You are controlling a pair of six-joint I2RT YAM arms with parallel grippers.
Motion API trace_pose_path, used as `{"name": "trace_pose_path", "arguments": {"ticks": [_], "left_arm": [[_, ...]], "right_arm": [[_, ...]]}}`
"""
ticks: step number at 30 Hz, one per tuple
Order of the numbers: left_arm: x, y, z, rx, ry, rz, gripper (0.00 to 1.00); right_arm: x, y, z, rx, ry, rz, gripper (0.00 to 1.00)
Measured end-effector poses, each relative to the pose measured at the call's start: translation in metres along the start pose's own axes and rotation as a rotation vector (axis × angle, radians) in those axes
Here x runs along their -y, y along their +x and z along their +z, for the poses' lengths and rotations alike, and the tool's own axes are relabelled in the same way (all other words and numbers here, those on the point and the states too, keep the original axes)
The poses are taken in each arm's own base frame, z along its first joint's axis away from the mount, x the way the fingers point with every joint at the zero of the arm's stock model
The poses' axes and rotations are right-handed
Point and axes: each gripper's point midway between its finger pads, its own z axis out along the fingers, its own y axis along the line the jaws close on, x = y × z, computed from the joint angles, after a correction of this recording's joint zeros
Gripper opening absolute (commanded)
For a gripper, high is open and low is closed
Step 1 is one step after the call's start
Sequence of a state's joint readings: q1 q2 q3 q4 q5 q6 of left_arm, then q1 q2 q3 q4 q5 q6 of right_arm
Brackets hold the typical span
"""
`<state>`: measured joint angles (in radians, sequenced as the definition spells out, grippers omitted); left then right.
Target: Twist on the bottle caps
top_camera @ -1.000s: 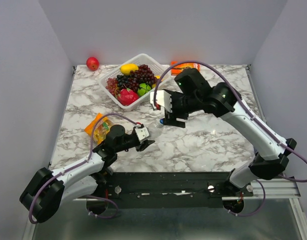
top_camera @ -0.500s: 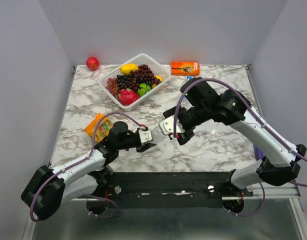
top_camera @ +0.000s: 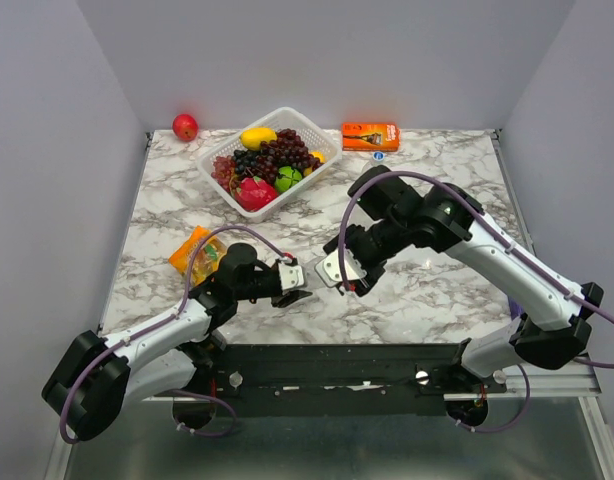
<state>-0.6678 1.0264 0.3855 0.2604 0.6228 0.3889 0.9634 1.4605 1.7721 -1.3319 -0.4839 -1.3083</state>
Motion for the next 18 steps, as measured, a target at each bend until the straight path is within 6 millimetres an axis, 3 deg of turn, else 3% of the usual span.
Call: {"name": "trace_pose_path", "arguments": {"ticks": [12, 18], "left_arm": [[0.0035, -0.0017, 0.0002, 0.006, 0.027, 0.021, 0.0], [0.0037, -0.0055, 0.0005, 0.014, 0.037, 0.032, 0.0]], "right_arm": [[0.0019, 0.0045, 0.0054, -0.012, 0.0, -0.022, 0.55], [0.0025, 0.006, 0.0084, -0.015, -0.004, -0.036, 0.45]]}}
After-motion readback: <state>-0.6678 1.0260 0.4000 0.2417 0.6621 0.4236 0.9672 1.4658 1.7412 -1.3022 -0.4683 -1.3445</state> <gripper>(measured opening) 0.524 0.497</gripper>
